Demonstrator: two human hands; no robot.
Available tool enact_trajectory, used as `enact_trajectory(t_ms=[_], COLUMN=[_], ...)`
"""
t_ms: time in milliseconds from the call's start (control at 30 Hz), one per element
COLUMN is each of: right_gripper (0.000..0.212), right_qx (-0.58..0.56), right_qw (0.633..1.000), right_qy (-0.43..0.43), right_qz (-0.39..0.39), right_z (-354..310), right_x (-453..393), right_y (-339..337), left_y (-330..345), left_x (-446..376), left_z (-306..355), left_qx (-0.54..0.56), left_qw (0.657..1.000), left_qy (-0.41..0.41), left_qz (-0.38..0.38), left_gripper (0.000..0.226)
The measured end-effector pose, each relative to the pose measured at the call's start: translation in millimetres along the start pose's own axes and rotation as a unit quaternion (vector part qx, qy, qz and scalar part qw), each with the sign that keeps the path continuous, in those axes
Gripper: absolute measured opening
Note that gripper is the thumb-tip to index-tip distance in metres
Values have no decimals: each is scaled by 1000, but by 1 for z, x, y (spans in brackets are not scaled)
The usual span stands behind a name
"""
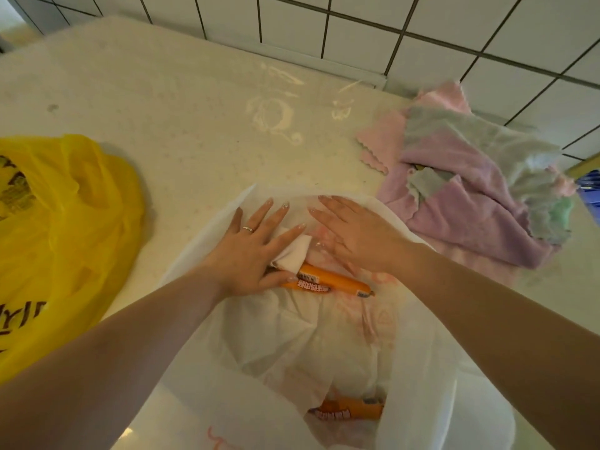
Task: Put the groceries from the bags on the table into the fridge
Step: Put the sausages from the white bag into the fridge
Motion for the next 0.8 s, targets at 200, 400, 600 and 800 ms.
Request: enact_trajectory(t_ms=[200,400,600,800], right_gripper=[58,31,48,53], right_qx=[3,-14,9,29], right_qw=[996,992,998,996], right_qy=[-18,-39,12,57], right_qz=[84,121,54,68], right_z=[-26,-47,-49,-44], right_x=[34,67,65,74], right_y=[-21,-9,7,6], left_y=[-15,-4,3,0], left_x=[17,46,43,47], left_z=[27,52,36,25], left_qx=[-23,-7,-70,-105], left_qw=[983,959,992,994], left_qy=[145,270,104,36], left_qz=[111,86,16,13], left_gripper=[52,39,50,56])
Point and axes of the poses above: each hand's wrist, its own x-axis away from the middle knuckle, its own y-axis out of the palm, z = x × y, the point moved 3 cm from there along -x, towards the middle knuckle, and after that the axes turned 13 degrees about x, right-handed, at the moved point
